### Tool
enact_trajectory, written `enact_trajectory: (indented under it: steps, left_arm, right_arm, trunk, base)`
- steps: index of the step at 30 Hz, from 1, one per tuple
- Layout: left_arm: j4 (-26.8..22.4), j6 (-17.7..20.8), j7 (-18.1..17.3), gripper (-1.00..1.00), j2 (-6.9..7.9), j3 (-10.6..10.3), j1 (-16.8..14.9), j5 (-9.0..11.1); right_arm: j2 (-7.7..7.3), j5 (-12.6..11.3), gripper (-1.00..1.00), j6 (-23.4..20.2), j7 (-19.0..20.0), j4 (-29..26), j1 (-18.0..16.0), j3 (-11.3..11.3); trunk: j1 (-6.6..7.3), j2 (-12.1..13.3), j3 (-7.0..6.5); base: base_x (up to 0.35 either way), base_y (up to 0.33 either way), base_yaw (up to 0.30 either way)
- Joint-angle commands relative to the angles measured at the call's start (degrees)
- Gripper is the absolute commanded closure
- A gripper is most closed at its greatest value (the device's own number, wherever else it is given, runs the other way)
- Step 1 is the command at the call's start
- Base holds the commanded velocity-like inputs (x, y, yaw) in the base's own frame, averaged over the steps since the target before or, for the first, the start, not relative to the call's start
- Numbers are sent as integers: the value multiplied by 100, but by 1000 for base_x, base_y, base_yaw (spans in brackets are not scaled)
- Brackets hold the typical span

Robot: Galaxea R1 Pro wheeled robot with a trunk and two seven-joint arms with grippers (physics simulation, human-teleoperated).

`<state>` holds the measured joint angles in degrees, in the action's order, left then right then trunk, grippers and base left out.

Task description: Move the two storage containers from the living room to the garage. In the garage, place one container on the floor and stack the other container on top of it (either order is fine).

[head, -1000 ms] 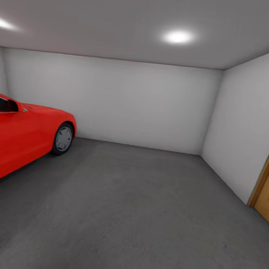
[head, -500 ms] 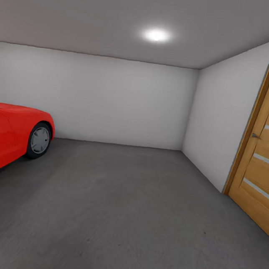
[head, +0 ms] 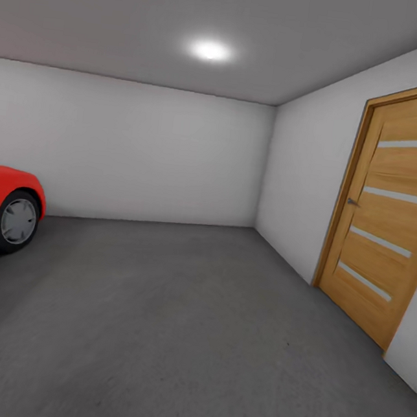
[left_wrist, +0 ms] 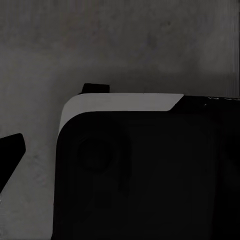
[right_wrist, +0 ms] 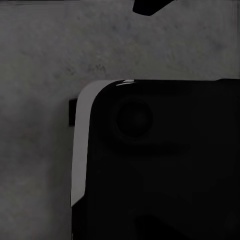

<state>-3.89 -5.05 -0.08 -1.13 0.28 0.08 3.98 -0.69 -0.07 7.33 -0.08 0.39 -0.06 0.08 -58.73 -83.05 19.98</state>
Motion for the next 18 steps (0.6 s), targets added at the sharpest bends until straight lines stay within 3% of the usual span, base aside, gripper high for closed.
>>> enact_trajectory:
  steps: [1, 18]
  left_arm:
    - [-3, -13, -1, -100, -1, -1, 1, 42]
    - [-6, -6, -15, -100, 9, 2, 1, 49]
  right_arm:
    - [0, -1, -100, 22, -1, 4, -2, 1]
    - [-17, -40, -100, 28, -1, 4, -2, -14]
  trunk:
    - [0, -3, 5]
    - [0, -3, 5]
  base:
    - [0, 0, -287]
    - [0, 0, -287]
